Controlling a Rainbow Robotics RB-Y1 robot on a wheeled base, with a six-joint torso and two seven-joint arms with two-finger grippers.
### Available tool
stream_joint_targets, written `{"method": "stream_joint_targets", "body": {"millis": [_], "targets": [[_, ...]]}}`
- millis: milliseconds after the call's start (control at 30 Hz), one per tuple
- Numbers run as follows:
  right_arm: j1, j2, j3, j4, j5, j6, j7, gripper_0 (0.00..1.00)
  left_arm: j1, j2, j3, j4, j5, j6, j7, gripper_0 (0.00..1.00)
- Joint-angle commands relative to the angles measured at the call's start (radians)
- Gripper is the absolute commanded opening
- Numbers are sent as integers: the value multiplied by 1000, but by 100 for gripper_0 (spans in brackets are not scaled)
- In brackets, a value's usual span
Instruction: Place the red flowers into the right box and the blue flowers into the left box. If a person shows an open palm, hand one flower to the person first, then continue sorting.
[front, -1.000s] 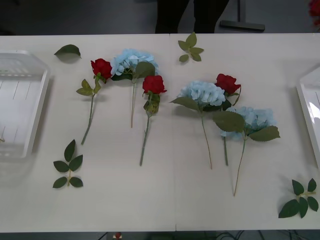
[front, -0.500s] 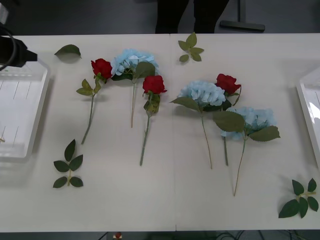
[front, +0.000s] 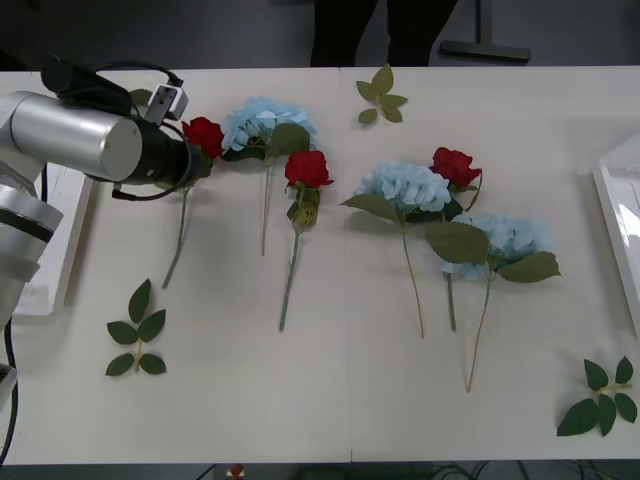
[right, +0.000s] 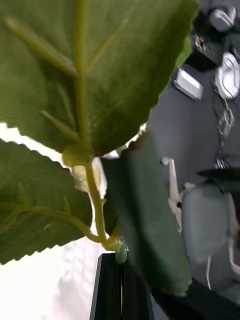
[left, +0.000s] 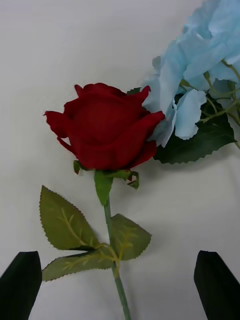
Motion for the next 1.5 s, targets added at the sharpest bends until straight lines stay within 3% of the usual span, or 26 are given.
{"method": "stream_joint_targets", "body": {"millis": [33, 433, 1033, 1067, 1133, 1333, 1433, 1500], "targets": [[10, -28, 5, 67, 49, -30, 58, 0, -65, -24, 16, 63, -46, -29, -52, 88], [10, -14, 258, 289, 121, -219, 73, 0, -126, -58, -4, 273, -61, -173, -94, 88], [71, 150, 270, 332, 242, -214, 73, 0, -123, -84, -74, 324, -65, -176, -89, 88], [73, 155, 270, 333, 245, -214, 71, 0, -123, -84, -74, 325, -65, -176, -89, 83], [76, 169, 269, 343, 247, -222, 64, 0, -123, -87, -74, 336, -65, -176, -89, 63], [76, 212, 269, 375, 247, -241, 50, 0, -122, -90, -100, 401, -61, -251, -91, 40], [78, 232, 270, 390, 247, -262, 41, 0, -120, -90, -110, 410, -60, -268, -86, 0], [76, 236, 270, 395, 247, -264, 36, 0, -122, -90, -108, 410, -58, -268, -85, 0]]}}
